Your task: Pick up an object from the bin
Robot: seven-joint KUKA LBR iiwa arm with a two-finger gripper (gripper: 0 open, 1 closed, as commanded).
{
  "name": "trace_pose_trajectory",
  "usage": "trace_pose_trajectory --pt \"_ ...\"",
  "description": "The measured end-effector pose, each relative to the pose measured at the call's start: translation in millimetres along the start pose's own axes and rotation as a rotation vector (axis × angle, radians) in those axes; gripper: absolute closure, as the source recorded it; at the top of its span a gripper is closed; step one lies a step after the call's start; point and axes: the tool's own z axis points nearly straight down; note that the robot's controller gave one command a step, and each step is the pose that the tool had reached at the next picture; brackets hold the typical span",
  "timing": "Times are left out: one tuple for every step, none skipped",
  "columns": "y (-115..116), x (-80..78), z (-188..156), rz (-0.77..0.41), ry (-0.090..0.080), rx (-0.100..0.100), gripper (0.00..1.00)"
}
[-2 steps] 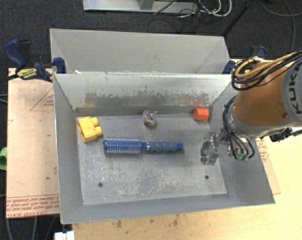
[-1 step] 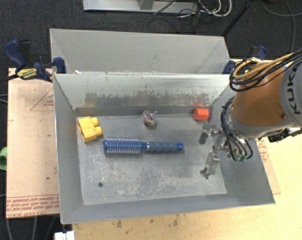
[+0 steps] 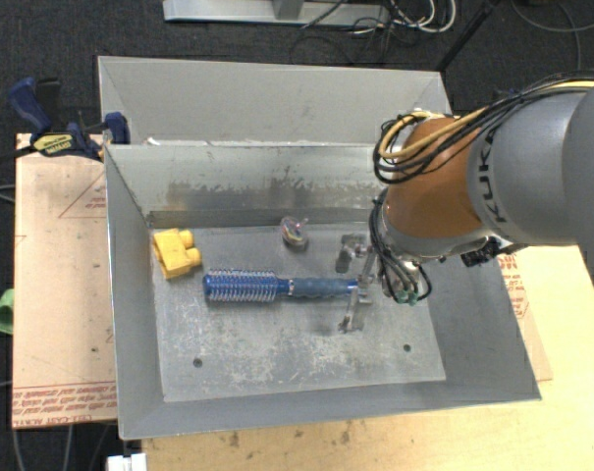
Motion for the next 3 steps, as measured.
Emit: trace_pose_trajectory --pt "41 -1.3 44 -0.031 0.004 0.003 0.0" --pt "38 -2.6 41 -0.027 0.0 0.004 1.0" --pt "21 14.0 -148 -0.066 -0.009 0.003 1.0"
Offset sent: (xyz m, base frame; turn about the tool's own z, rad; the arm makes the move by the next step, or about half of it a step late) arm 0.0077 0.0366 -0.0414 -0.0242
